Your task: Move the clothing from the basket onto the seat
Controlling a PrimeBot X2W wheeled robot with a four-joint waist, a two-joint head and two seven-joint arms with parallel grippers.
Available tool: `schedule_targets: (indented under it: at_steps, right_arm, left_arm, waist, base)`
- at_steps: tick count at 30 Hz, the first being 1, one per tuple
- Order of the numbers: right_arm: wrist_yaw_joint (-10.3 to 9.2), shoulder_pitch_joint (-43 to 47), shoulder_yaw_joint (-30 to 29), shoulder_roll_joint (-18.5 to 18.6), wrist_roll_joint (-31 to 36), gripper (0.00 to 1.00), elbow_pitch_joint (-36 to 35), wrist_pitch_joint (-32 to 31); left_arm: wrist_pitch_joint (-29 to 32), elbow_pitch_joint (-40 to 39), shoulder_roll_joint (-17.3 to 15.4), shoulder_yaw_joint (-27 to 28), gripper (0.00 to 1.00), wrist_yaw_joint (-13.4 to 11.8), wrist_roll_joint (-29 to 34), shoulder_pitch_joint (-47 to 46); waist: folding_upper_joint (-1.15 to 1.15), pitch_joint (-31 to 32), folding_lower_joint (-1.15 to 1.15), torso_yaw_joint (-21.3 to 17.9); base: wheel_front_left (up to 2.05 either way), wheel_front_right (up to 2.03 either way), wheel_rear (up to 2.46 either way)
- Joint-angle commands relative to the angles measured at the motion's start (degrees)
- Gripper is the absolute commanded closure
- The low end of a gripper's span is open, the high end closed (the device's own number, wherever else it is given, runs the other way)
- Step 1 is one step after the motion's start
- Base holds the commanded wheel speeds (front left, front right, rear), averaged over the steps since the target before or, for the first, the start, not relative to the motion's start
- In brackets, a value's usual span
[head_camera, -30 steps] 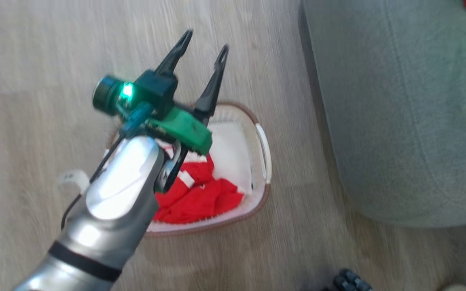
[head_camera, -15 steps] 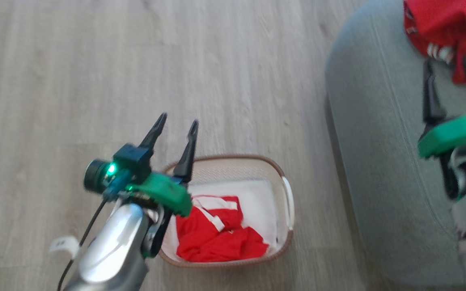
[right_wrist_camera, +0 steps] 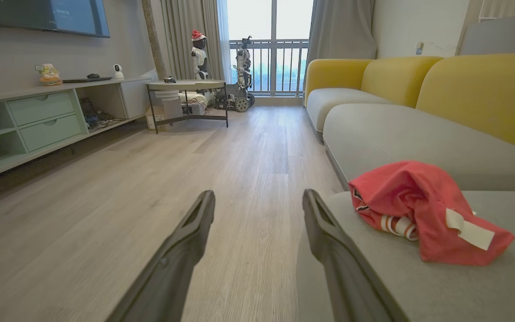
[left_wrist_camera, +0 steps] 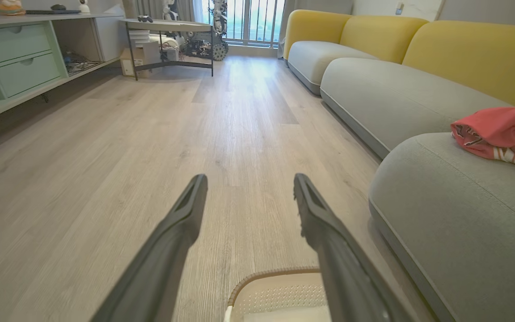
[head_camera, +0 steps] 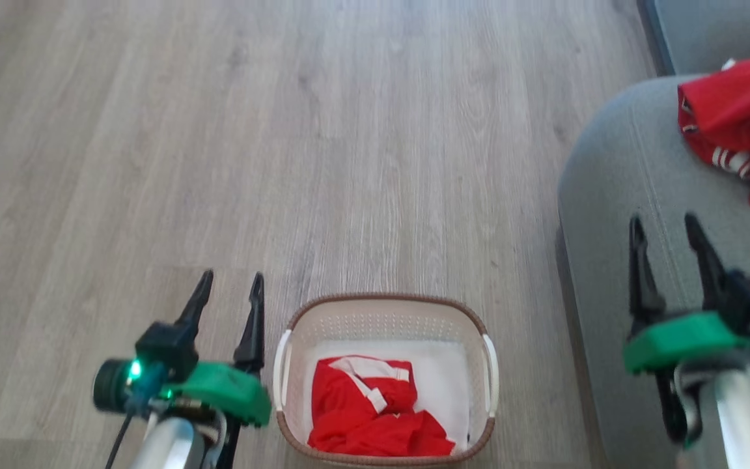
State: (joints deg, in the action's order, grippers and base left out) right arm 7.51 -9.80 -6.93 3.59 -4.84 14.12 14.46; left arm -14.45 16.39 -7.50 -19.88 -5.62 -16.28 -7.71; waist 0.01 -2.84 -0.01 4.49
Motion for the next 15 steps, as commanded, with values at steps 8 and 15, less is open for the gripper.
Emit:
schedule_targets:
  at_steps: [8,15]
  right_arm:
    - [-0.02,6.3,2.9,-0.7,-4.3,0.00,-4.3,0.5]
    - [-0.02,7.9,4.2,-0.7,-5.7,0.00,-4.1,0.5]
  left_arm:
    - [-0.5,-4.2,-0.2,5.8,0.00,-0.3,1.2,4.8]
    - [-0.5,-5.3,0.3,8.2,0.00,-0.1,2.1,7.8]
  waist:
    - [-0.01,3.0,0.01,0.9]
    - [-0.01,3.9,0.01,0.3]
  base:
    - [0.00,0.00,0.00]
    - [0.00,0.00,0.00]
